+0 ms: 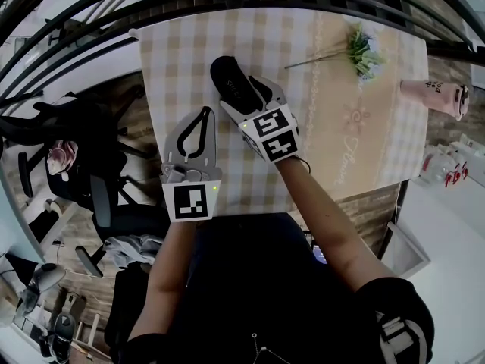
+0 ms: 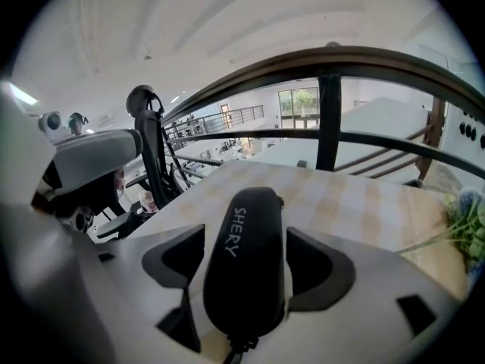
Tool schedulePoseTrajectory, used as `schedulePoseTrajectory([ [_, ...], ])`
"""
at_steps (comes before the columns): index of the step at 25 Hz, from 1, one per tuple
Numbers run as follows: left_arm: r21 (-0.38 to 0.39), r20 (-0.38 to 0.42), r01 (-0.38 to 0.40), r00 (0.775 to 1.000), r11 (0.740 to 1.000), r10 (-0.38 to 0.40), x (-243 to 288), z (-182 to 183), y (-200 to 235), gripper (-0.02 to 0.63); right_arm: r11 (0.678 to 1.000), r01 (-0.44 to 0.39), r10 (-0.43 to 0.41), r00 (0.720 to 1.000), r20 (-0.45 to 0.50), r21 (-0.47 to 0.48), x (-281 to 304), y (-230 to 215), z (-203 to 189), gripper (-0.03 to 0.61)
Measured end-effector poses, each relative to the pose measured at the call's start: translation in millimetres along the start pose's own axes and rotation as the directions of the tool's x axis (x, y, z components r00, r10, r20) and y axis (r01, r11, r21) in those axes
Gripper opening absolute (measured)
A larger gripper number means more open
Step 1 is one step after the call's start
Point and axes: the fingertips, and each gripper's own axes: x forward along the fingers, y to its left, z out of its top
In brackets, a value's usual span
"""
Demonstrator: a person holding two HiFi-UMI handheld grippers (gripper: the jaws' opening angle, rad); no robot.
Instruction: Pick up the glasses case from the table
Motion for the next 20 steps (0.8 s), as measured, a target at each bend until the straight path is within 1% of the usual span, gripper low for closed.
schedulePoseTrajectory([
  [7,-0.022,0.001,-0.005,1.0,1.0,0.005,0.1,-1.9,0.7,0.012,1.0,0.011,-0.009,0.997,-0.08,0.024,9.3,-1.1,-13.5,0.308],
  [13,-0.023,-0.006,-0.006,1.0,1.0,0.006,-0.7,-3.9,1.5,0.012,0.999,0.026,-0.024,0.992,-0.121,0.023,13.7,-1.5,-16.8,0.308],
  [17,-0.028,-0.008,-0.009,1.0,1.0,0.009,-1.2,-4.9,1.6,0.012,0.999,0.038,-0.036,0.992,-0.12,0.013,13.2,-2.4,-17.2,0.308],
  [20,-0.031,-0.011,-0.01,1.0,0.999,0.01,-2.0,-5.4,1.1,0.012,0.999,0.049,-0.051,0.993,-0.107,-0.016,10.9,-3.2,-14.2,0.308],
])
